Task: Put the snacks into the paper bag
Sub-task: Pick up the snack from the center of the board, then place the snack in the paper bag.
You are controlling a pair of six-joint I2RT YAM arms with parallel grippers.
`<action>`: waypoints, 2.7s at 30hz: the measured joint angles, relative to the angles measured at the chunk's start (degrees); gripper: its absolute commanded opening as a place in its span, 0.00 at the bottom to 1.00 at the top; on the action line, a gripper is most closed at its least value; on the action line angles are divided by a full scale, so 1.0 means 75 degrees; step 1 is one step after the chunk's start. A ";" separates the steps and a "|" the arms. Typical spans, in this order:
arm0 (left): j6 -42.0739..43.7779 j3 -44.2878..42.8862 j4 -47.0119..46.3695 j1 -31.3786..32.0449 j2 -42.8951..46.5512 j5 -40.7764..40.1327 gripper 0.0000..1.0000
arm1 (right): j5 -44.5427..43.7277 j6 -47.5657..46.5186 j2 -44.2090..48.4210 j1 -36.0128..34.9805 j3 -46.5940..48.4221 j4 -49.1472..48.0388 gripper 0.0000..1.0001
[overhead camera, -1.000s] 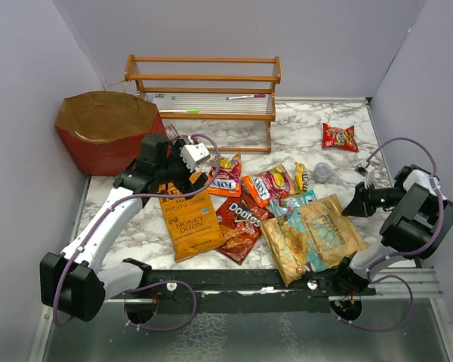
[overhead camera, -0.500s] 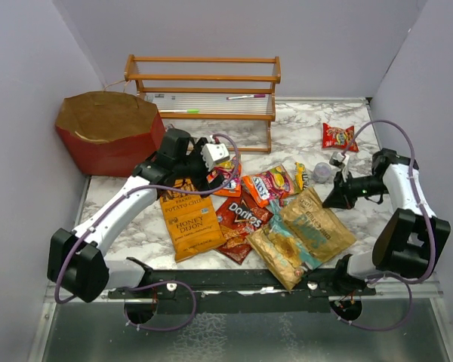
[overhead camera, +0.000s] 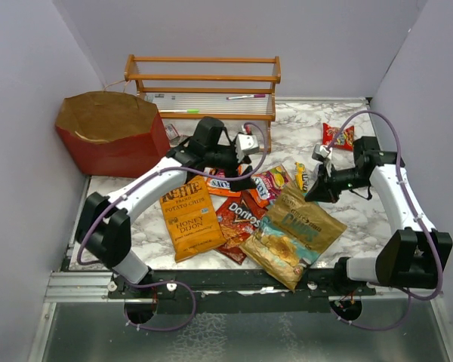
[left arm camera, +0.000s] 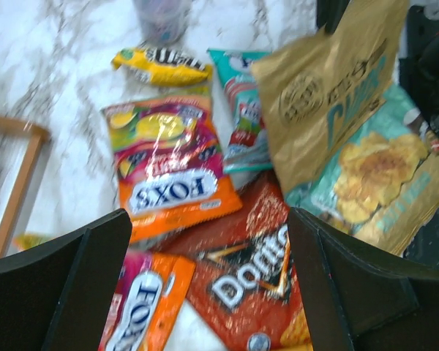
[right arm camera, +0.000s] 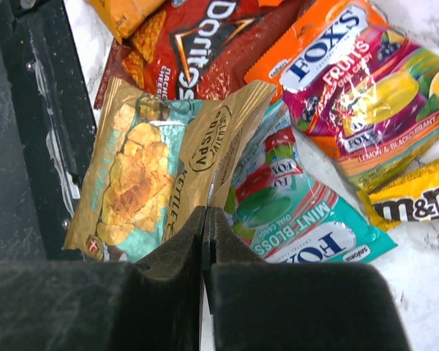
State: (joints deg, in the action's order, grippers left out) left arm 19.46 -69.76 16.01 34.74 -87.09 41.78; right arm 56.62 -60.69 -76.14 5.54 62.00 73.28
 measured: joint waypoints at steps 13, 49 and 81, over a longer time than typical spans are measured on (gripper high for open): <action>-0.1687 -0.1276 -0.1577 0.0845 -0.2550 0.1851 0.78 | 0.0315 0.0959 0.0399 -0.0597 -0.0073 -0.0941 0.01; -0.0274 -0.3136 0.2174 0.1087 -0.1367 0.1565 0.00 | -0.0737 0.3876 0.1574 -0.0682 0.2454 -0.1670 0.82; 0.2308 -0.6557 0.5196 -0.1093 0.1364 -0.3357 0.00 | -0.1408 0.4112 0.0845 -0.0682 -0.0152 -0.3774 0.81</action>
State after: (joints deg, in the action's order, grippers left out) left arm 36.77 -118.93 54.98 26.55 -76.86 16.60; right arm 46.06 -29.85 -69.80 0.43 60.86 44.97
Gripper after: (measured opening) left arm 0.018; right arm 0.813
